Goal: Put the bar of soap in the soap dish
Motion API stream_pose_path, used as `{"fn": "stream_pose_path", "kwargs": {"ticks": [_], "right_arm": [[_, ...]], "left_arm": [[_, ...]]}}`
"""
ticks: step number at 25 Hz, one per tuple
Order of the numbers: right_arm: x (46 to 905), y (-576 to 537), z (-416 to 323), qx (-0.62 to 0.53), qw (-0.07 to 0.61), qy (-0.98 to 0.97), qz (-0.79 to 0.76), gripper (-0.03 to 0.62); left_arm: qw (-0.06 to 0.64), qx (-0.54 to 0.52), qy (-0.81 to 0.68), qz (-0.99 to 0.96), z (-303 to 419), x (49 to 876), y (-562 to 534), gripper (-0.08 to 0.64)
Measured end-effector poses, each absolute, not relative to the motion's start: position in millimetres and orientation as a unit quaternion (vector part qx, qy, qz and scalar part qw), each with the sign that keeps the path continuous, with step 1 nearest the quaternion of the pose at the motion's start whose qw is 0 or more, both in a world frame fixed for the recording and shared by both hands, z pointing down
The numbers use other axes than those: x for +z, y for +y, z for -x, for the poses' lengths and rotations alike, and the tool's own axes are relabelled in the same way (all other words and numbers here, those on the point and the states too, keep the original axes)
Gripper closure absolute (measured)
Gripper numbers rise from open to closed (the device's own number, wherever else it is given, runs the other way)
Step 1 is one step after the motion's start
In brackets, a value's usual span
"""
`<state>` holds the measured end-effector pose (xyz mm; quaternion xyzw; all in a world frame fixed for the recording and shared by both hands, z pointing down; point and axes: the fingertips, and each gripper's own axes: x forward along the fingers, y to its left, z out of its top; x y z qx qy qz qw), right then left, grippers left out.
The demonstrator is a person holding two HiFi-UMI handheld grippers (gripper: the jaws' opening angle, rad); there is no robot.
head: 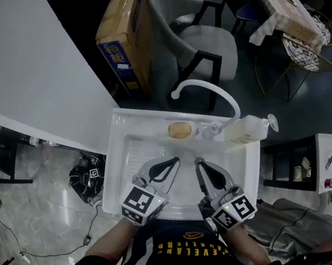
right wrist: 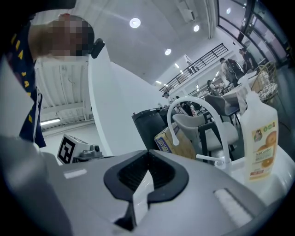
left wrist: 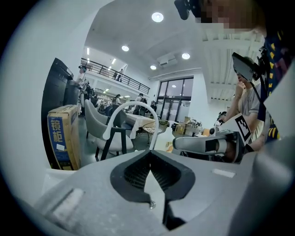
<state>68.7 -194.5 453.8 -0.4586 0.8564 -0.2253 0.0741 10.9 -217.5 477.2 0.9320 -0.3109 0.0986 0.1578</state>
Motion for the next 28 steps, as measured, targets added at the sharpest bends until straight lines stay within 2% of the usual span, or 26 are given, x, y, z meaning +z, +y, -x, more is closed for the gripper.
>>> {"fn": "stream_pose_path", "kwargs": {"ticks": [28], "right_arm": [[442, -176, -83, -0.215, 0.073, 0.864, 0.45, 0.591]], "left_arm": [[0.096, 0.112, -0.299, -0.943, -27, 459, -204, 0.547]]}}
